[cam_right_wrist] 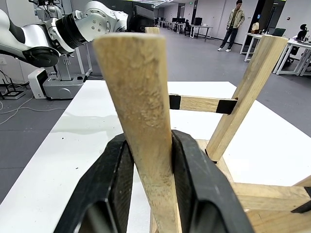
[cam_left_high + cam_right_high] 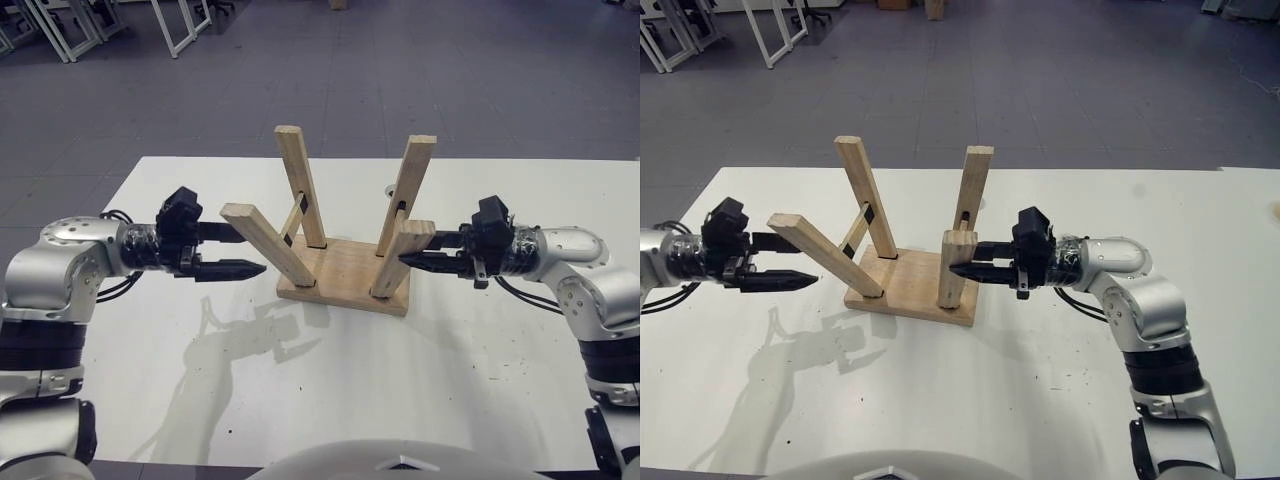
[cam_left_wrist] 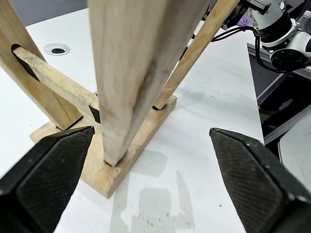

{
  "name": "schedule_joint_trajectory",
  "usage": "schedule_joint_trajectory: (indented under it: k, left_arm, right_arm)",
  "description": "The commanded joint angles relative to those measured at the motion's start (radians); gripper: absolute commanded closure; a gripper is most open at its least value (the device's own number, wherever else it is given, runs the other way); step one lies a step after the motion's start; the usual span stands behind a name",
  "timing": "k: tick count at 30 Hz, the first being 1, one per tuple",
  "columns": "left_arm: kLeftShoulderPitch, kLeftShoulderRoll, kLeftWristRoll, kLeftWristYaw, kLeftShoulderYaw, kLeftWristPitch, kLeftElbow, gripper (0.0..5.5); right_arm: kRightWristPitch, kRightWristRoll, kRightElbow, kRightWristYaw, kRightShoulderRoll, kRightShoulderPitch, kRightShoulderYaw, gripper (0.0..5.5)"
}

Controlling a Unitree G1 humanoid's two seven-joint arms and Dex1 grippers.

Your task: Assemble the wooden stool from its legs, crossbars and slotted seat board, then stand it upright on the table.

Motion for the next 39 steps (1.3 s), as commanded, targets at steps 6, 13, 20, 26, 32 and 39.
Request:
schedule_joint_trajectory:
  k: [6,13,20,26,32,39]
  left_arm:
    - [-0.112,-0.044,-0.033,-0.016,-0.023,0.044,0.033,1.78]
    - [-0.087,-0.055,-0.025,-0.019,-0.063,0.055,0.019,3.0]
    - [-0.105,-0.066,-0.028,0.117,-0.05,0.151,-0.026,3.34]
    - [-0.053,-0.118,-0.049,0.225,0.014,0.126,-0.08,3.34]
    - [0.017,-0.168,-0.245,0.138,0.039,0.335,-0.051,3.34]
    - [0.022,-0.042,-0.375,0.045,-0.047,0.63,-0.086,3.34]
  right_arm:
    - [0.005,-0.054,0.022,-0.026,-0.012,0.001,0.038,4.39]
    - [0.035,-0.092,0.044,-0.126,-0.003,-0.029,0.05,4.39]
    - [0.093,-0.146,-0.036,-0.276,0.001,0.007,0.062,4.39]
    - [0.224,-0.136,-0.054,-0.287,-0.052,-0.006,0.101,4.39]
    - [0.297,-0.077,-0.036,-0.268,-0.041,-0.019,0.09,4.39]
    - [0.529,0.18,-0.107,-0.199,-0.095,0.014,0.035,4.39]
